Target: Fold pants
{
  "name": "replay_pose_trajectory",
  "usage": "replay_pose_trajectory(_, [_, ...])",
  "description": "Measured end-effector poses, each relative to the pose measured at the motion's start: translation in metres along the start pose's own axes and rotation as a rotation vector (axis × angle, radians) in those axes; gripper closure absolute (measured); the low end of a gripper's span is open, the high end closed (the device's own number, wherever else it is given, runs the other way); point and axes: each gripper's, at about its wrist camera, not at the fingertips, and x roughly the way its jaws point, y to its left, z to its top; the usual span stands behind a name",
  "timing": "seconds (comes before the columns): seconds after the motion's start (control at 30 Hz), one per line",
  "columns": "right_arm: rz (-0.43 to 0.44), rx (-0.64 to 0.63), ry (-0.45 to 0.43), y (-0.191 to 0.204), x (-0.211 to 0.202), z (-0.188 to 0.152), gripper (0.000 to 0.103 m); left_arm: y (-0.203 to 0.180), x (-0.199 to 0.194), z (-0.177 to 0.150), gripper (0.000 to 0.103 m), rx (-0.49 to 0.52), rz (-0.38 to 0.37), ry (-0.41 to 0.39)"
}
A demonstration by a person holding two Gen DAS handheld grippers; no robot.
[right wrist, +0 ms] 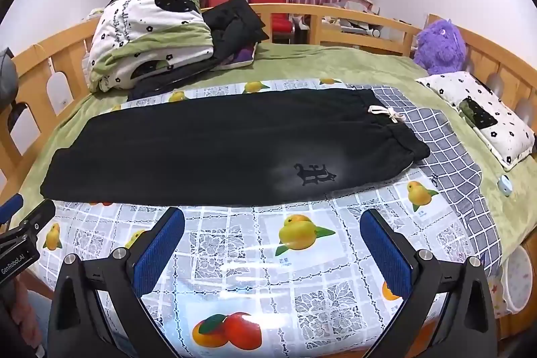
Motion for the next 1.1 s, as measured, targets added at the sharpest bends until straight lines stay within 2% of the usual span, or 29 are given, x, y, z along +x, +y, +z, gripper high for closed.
replay_pose_trajectory(1.1, [0.008,-0.008,0.007,0.0014,0.0044,-0.0030,0.001,0.0032,0.0037,-0.0015,0.005,-0.017,0.000,0.009])
